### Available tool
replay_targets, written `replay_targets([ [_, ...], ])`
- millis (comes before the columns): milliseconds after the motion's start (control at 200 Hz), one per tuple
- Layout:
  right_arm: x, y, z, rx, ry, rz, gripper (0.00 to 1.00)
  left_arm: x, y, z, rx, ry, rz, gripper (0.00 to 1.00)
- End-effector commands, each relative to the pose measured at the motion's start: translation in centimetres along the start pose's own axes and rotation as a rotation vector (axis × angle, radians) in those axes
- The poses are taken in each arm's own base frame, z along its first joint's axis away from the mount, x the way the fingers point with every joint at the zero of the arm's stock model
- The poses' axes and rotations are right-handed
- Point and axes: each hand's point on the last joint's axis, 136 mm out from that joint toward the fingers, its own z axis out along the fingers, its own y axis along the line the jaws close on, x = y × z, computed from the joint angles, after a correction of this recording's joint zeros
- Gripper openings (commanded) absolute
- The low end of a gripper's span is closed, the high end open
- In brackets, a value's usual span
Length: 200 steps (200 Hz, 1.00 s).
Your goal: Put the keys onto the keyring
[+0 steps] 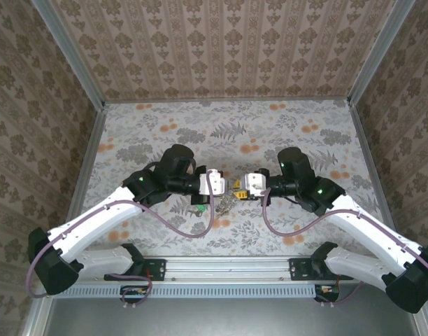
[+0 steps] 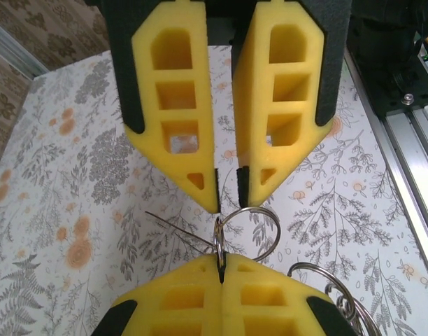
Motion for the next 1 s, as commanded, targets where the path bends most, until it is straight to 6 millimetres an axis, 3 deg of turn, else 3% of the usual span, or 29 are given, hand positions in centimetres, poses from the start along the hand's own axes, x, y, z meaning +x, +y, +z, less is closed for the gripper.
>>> replay_targets([
  [0,0.3,-0.3,0.2,0.011,0.052,-0.012,0.19,-1.6,0.3,-0.4,0.000,-0.025,0.035,0.00],
  [415,0.0,-1.4,1.2,0.061,0.024,0.037,0.18,-2.0,-0.2,0.0,0.034,-0.040,0.040,0.00],
  [640,-0.8,-0.3,1.5,-0.006,-0.028,0.054,0.19,-2.1,0.0,0.1,0.033,-0.042,0.032,0.00],
  [790,-0.5,-0.1,1.7,-0.023,-0.024,0.073,0.00,-2.3,0.1,-0.1,0.016,-0.055,0.032,0.00],
  [970,-0.5,-1.0,1.6,0.039,-0.042,0.110,0.00,-2.0,0.4,-0.6,-0.029,-0.059,0.028,0.00],
  [995,-0.6,-1.3,1.5,0.056,-0.054,0.123,0.00,-1.9,0.4,-0.7,-0.035,-0.059,0.027,0.04],
])
